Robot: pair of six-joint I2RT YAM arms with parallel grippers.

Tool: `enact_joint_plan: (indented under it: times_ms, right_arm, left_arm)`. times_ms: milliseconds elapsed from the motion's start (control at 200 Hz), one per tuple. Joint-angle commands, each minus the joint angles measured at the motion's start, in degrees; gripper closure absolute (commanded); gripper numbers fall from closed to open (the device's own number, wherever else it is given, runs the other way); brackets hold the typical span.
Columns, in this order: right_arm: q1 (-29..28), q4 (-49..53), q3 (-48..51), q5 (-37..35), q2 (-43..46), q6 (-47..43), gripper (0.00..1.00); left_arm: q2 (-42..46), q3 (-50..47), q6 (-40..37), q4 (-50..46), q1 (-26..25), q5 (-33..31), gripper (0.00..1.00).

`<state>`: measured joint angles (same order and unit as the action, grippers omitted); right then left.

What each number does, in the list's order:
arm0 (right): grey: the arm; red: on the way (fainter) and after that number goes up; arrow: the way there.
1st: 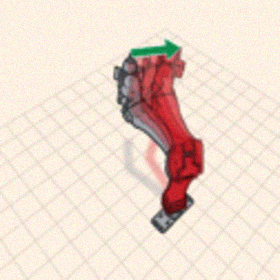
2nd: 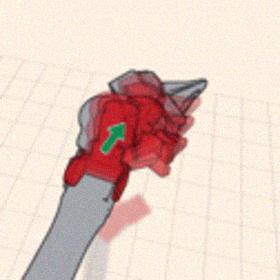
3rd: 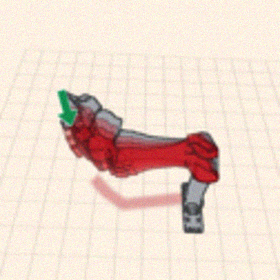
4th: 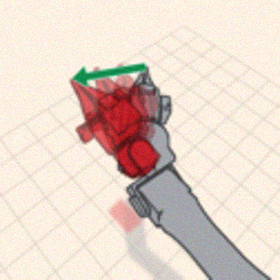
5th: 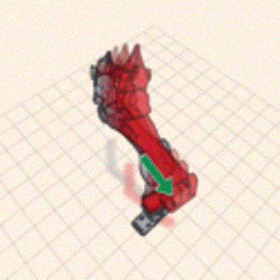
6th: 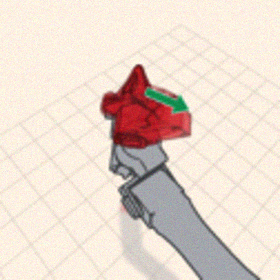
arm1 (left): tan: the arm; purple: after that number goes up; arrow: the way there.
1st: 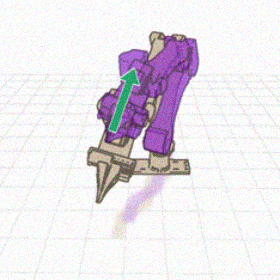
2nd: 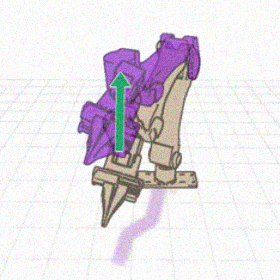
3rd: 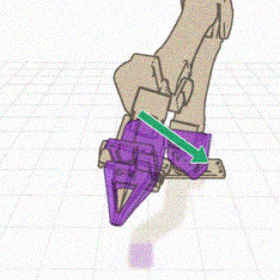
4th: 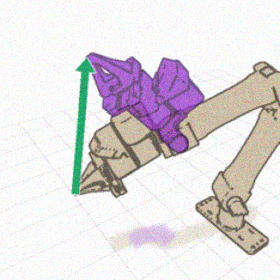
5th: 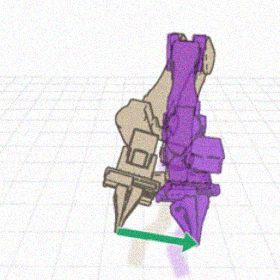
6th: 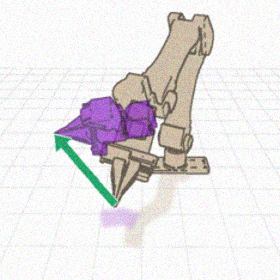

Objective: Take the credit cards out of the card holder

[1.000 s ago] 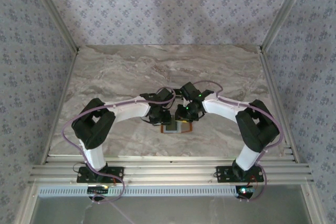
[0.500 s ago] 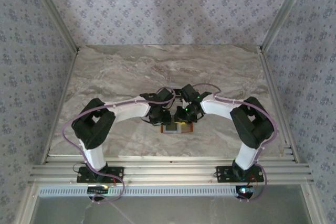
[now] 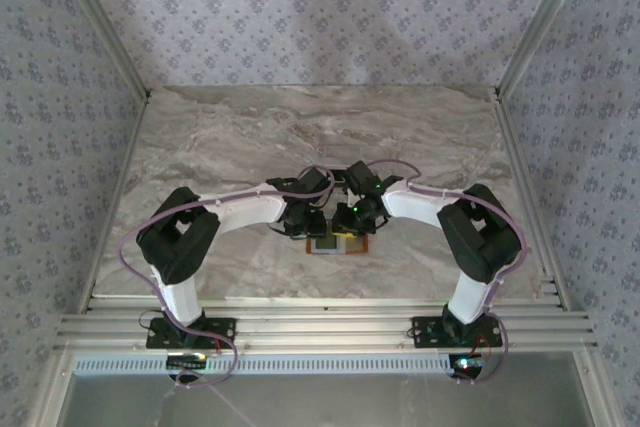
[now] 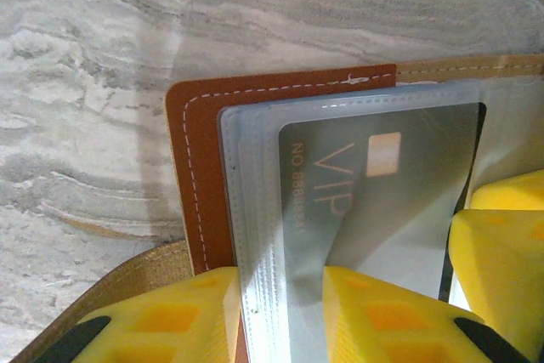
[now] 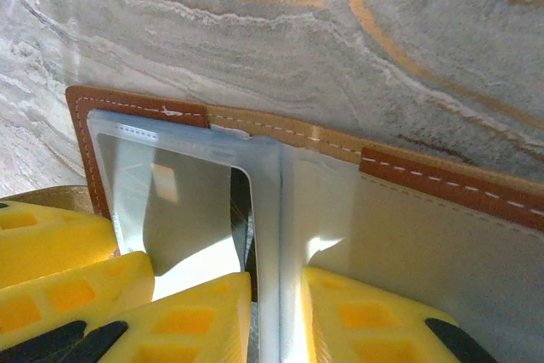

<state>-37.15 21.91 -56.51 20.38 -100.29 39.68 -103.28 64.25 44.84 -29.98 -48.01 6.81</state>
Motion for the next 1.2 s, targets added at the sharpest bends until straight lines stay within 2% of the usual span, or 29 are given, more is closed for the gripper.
enact_joint_plan:
  times_ms: [0, 215, 330, 825, 1034, 1194]
  right_arm:
    - [-0.60, 3.42, 0.01, -3.07, -1.75, 0.51, 0.76]
    - [-1.41, 5.60, -0.54, -6.14, -2.10, 0.22, 0.78]
    - [-1.52, 5.93, -0.46, -6.65, -1.84, 0.14, 0.82]
    - [-1.05, 7.76, -0.53, -8.65, 1.30, 0.18, 0.89]
    - [-1.02, 8.15, -1.14, -8.17, 3.29, 0.53, 0.88]
    - [-1.06, 7.67, -1.36, -7.09, 4.88, 0.92, 0.78]
  left_arm:
    - [-0.21, -0.90, -1.09, -1.40, 0.44, -0.91, 0.68]
    - [0.98, -1.03, -1.07, -1.42, 0.49, -1.96, 0.66]
    - [0.80, -0.75, -1.24, -2.25, 0.53, -2.58, 0.66]
    - [2.00, -1.25, -1.06, -2.76, 0.57, -4.01, 0.66]
    - [1.99, -1.51, -1.22, -2.72, 0.59, -4.22, 0.66]
    - [1.25, -1.64, -1.24, -2.45, 0.56, -3.83, 0.66]
